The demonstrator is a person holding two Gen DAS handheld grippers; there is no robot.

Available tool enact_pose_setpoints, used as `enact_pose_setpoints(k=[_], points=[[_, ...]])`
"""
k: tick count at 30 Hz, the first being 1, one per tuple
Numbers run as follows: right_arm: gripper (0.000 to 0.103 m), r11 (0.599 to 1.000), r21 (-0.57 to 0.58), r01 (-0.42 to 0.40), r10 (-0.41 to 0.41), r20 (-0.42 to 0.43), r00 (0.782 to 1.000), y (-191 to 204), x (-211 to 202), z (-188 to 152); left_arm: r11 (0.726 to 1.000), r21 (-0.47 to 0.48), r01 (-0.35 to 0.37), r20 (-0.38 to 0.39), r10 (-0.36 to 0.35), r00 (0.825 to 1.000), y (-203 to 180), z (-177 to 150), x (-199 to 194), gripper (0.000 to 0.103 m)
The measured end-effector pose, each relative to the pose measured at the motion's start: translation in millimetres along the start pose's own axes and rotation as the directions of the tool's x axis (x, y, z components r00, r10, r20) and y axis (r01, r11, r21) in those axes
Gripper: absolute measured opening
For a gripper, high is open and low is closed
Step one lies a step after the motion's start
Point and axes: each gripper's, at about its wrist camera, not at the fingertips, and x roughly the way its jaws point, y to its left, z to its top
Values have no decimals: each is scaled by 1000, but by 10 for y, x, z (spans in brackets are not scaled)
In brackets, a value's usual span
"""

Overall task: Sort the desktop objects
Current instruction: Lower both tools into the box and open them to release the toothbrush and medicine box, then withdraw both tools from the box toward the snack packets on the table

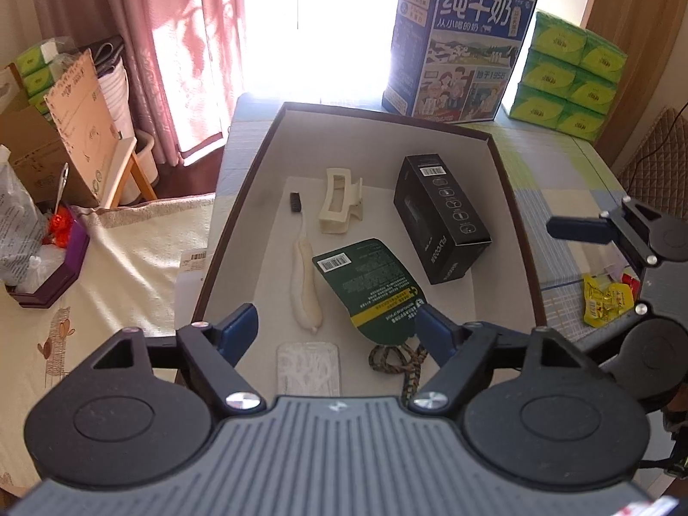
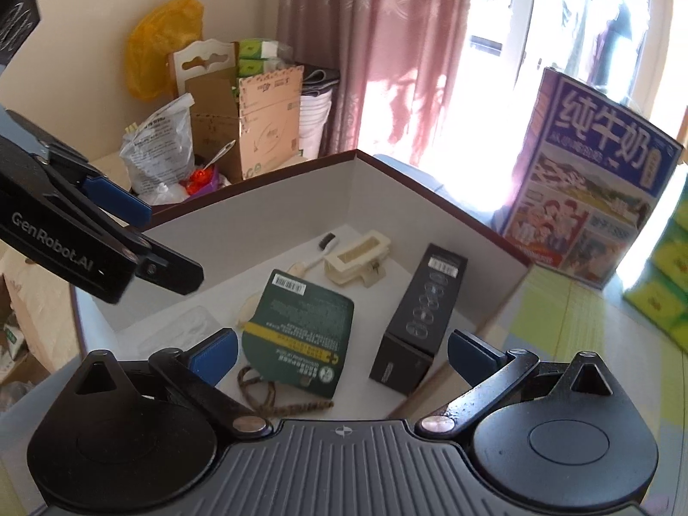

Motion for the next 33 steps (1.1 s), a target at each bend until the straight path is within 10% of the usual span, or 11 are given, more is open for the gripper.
enact_pose_setpoints(k=[33], points=[[101,989,145,-2,5,-19,1000,275,-1046,-520,999,6,-44,37,44,998,-469,-780,-867,88]])
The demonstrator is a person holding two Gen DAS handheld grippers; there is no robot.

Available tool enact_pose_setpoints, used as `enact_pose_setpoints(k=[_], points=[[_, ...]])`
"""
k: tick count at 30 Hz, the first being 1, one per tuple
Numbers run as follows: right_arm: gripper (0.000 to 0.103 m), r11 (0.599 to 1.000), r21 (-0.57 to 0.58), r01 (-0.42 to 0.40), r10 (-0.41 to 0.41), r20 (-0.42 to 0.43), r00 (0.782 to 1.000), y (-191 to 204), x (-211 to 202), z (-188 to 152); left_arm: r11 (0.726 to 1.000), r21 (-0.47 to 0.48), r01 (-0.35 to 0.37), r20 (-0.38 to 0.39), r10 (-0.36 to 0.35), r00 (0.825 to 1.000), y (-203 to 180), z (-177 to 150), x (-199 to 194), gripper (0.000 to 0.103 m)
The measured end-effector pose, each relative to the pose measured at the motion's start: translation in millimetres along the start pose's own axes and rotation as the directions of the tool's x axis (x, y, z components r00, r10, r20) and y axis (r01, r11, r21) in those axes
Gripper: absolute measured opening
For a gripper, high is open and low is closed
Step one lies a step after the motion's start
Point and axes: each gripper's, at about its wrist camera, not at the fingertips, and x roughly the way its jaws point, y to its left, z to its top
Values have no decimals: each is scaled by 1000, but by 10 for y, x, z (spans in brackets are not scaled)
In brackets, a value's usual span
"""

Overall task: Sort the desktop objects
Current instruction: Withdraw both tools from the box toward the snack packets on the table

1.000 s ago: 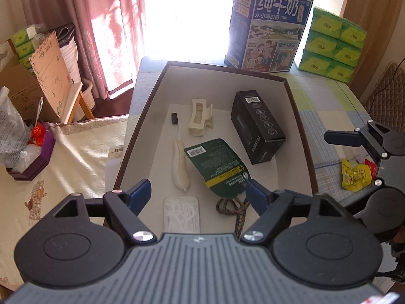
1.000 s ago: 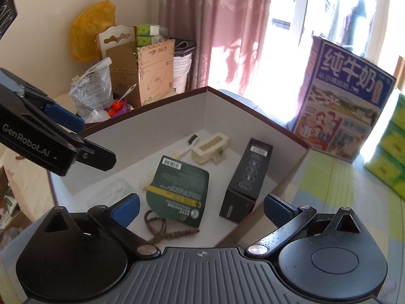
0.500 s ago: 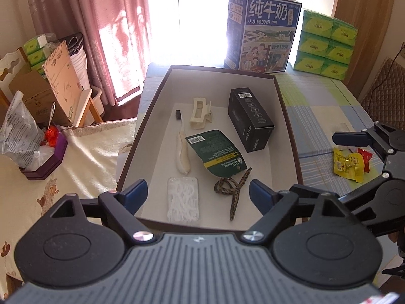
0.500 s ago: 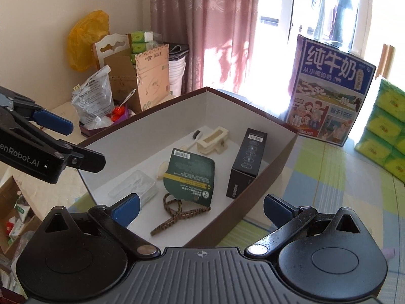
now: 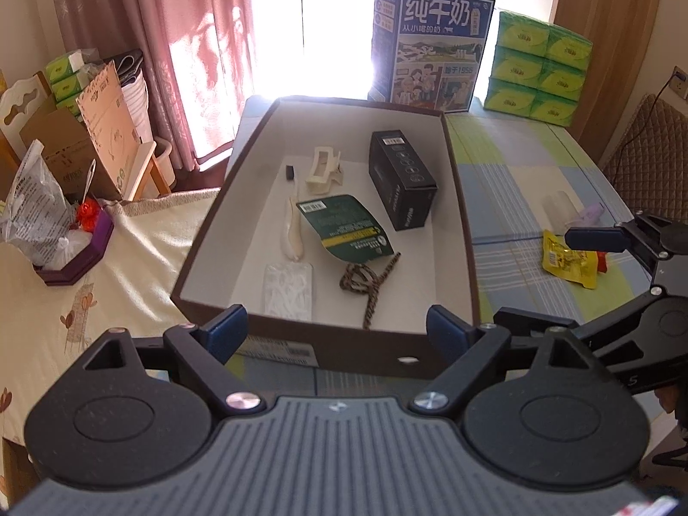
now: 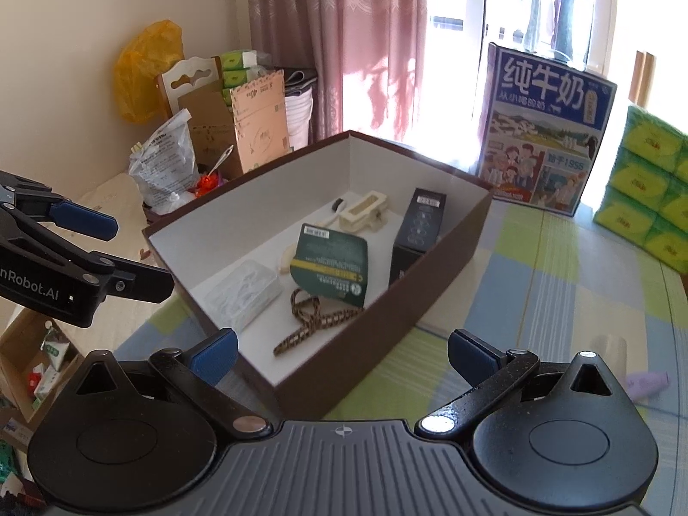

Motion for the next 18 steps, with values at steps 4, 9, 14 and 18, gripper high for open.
enact_pose_setpoints(k=[4,9,14,18], points=[[101,1000,8,-8,8,-13,1000,-15,-92,-114,1000,-8,2,-8,-2,1000,-80,-89,-49,88],[101,1000,4,-22,22,-19,1000,-12,-197,-194,1000,-16,-3,-17,3,1000,-176,-185,-114,88],[101,999,-4,-44,44,-19,999,-32,-296,-249,1000,-25,-12,-28,11,1000,-289,-254,-167,88],[101,998,-19,-68,67,-17,998,-55,-375,-293,999,-34,-28,-28,27,999,-376,-290,-193,88]])
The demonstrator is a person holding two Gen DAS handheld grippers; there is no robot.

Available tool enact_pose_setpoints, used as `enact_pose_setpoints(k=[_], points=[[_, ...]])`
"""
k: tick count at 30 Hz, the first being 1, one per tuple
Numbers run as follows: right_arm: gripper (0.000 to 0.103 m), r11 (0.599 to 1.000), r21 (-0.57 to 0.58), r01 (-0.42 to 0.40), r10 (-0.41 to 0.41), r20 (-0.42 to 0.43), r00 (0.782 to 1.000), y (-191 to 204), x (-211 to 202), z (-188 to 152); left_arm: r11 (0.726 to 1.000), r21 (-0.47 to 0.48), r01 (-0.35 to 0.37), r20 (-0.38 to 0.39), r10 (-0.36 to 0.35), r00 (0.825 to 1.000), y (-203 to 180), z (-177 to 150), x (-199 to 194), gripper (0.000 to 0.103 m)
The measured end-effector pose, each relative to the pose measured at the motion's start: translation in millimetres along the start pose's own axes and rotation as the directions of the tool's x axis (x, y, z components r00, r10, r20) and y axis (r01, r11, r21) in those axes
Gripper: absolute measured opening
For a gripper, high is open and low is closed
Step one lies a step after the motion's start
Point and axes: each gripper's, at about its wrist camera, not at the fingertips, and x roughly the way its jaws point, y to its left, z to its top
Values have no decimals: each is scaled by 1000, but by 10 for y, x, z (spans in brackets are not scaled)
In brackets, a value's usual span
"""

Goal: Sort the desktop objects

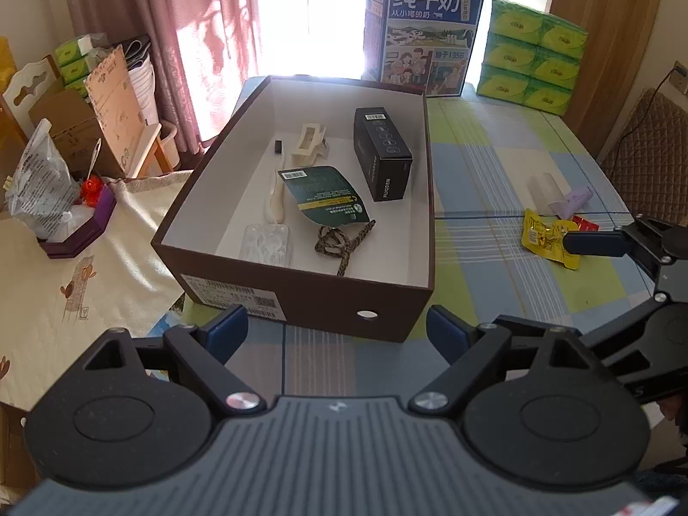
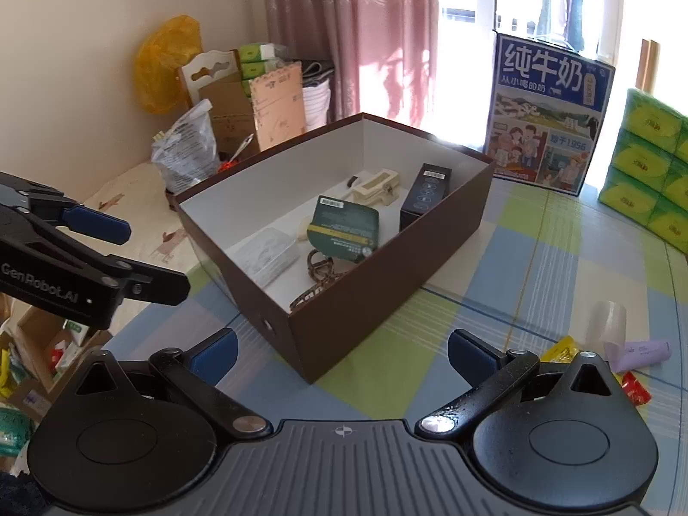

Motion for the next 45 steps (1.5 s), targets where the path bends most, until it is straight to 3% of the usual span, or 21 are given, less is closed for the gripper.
enact_pose_setpoints(k=[14,22,34,45], points=[[101,994,-73,-79,78,-22,997,-164,-171,-138,996,-67,-57,-19,56,998,-321,-149,-67,88],[101,996,-54,-70,67,-56,996,-457,-266,-298,995,-92,-47,-1,47,999,-583,-189,-17,88],[101,995,96,37,-25,-125,992,-1107,-436,-633,998,-32,59,-62,-60,996,-1176,-153,363,88],[101,954,226,196,-165,-149,975,-1772,-637,-852,983,76,170,-62,-165,984,-1741,52,736,88]])
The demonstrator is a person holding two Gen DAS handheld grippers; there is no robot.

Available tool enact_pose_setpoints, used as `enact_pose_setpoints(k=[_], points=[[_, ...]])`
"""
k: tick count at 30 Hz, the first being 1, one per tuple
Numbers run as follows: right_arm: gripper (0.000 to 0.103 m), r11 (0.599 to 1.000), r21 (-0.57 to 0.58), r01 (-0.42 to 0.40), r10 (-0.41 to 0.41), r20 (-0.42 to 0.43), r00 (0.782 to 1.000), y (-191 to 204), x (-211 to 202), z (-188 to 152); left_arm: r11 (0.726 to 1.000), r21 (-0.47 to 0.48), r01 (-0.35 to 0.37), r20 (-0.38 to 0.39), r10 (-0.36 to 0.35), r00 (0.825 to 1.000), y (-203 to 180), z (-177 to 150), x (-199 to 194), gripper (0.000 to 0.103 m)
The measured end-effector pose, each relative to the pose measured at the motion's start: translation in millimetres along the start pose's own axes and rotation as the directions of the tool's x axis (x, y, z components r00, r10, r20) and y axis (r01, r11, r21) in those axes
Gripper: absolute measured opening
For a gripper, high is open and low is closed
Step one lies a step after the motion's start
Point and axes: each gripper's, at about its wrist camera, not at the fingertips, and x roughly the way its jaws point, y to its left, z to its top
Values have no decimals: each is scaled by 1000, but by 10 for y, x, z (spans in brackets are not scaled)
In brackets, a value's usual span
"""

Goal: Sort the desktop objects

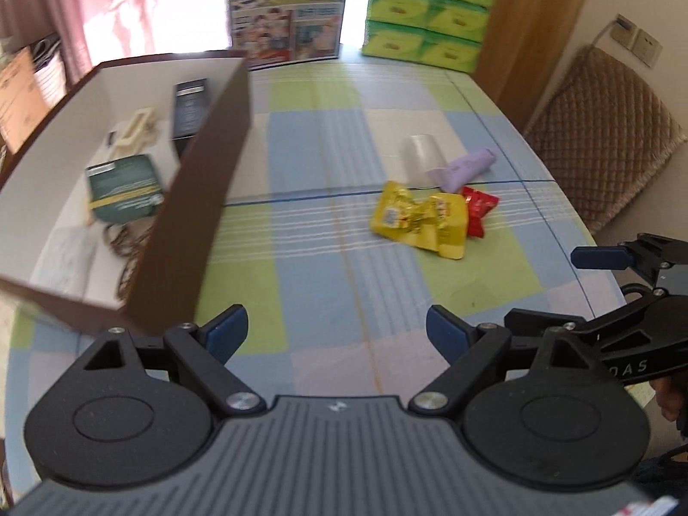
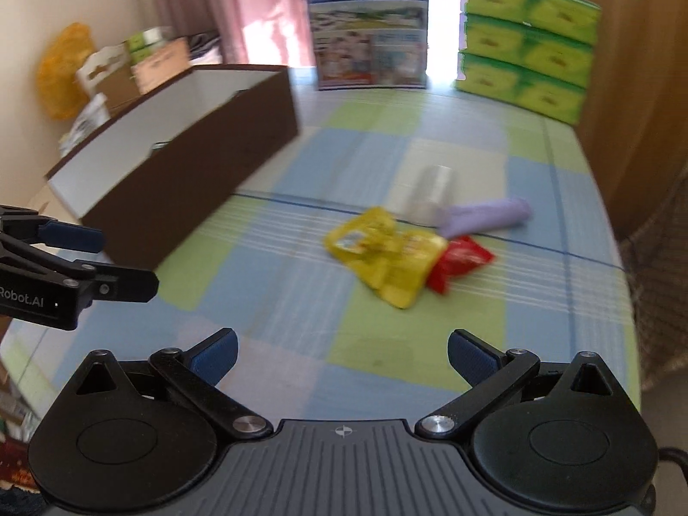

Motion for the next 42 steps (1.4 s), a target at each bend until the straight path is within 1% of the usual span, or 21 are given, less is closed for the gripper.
enact_pose_setpoints(k=[5,12,19,23,31,34,38,41,42], points=[[101,997,62,54,-54,-15,998,-296,28,-52,997,70,40,-7,-40,999,-209,143,263,88],[101,978,171,117,-111,-45,993,-719,133,-125,978,172,116,-33,-112,993,-487,292,683,88],[101,962,233,138,-121,-86,989,-967,284,-131,956,247,159,-74,-145,987,-640,419,1124,88],[101,957,251,148,-124,-109,986,-1080,386,-128,945,269,186,-89,-168,982,-697,512,1353,88],[101,939,303,161,-125,-134,983,-1290,563,-86,928,309,207,-125,-177,976,-794,686,1760,88],[101,936,312,162,-127,-130,983,-1348,626,-41,923,329,197,-138,-160,977,-827,727,1901,88],[101,936,313,159,-125,-125,984,-1386,705,35,914,351,205,-138,-166,976,-851,766,2021,88],[101,938,315,146,-117,-111,987,-1401,749,104,903,384,193,-121,-158,980,-865,773,2068,88],[101,939,313,139,-112,-103,988,-1398,757,129,902,389,187,-113,-155,981,-855,775,2071,85]])
